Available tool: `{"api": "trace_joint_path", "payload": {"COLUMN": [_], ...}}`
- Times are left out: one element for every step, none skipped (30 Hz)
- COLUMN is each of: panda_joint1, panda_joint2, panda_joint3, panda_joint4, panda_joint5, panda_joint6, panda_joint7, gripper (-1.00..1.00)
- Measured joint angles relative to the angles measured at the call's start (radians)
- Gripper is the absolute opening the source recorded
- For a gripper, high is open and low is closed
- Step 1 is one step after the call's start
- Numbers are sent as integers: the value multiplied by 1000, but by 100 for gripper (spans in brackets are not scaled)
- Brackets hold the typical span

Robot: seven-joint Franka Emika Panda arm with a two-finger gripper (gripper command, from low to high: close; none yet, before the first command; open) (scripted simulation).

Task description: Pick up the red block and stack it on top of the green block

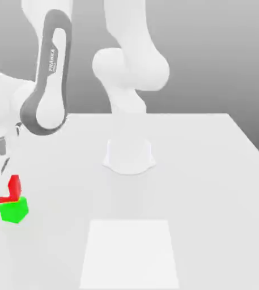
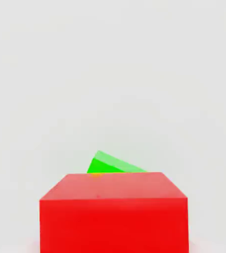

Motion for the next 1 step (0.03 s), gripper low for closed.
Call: {"api": "trace_joint_path", "payload": {"panda_joint1": [0], "panda_joint2": [0], "panda_joint3": [0], "panda_joint4": [0], "panda_joint5": [0], "panda_joint6": [0], "panda_joint7": [0], "gripper": [100]}}
